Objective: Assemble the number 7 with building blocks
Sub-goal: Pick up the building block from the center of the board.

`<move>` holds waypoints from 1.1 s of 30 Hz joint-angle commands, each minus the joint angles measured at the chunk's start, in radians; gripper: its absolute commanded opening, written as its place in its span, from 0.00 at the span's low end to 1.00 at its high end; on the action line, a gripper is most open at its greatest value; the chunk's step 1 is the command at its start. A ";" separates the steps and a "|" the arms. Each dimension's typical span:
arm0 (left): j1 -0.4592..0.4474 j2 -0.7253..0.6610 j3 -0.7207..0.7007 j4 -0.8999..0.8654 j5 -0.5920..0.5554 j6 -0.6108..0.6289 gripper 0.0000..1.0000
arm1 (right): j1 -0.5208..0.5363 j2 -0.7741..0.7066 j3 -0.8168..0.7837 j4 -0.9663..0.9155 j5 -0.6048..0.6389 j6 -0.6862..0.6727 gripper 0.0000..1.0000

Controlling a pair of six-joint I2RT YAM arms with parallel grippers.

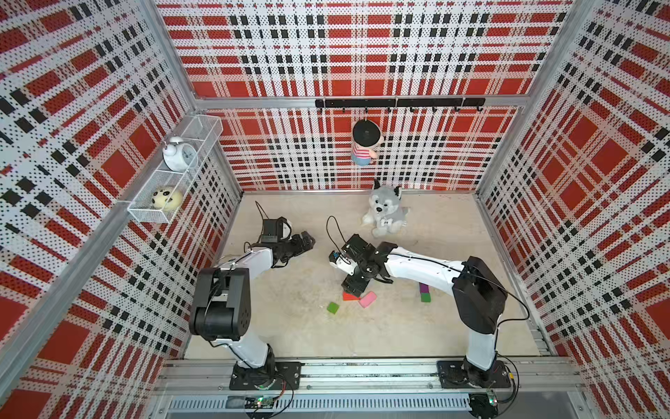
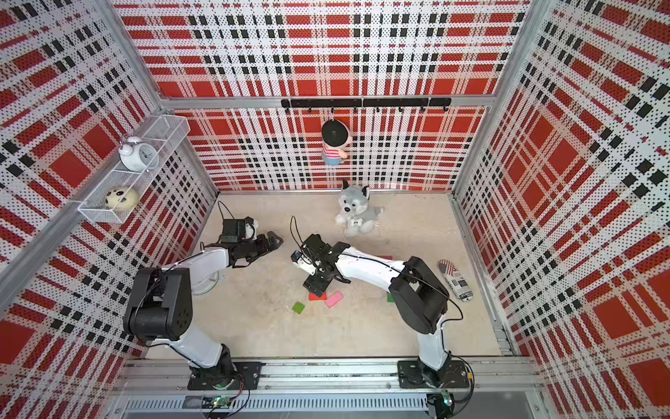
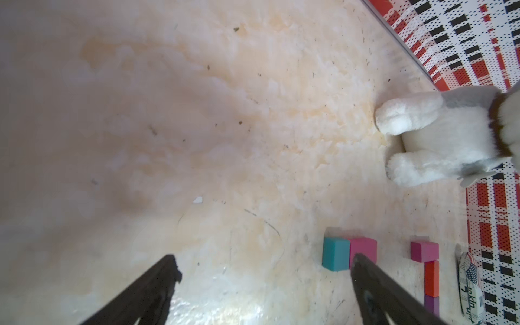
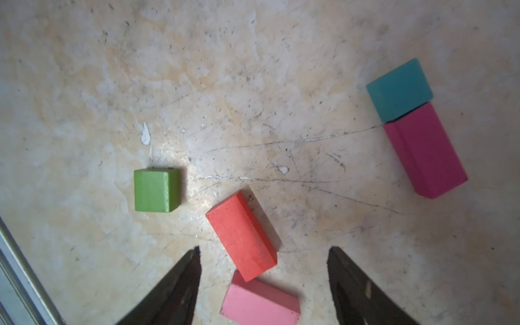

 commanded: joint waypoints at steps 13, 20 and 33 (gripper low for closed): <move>0.024 -0.082 -0.069 -0.006 -0.008 0.005 0.98 | 0.071 0.126 0.068 -0.125 0.064 -0.129 0.70; 0.033 -0.097 -0.086 0.003 -0.011 0.003 0.98 | 0.070 0.200 0.124 -0.167 0.112 -0.150 0.61; 0.047 -0.089 -0.071 0.011 0.003 -0.006 0.98 | 0.067 0.210 0.100 -0.131 0.087 -0.106 0.29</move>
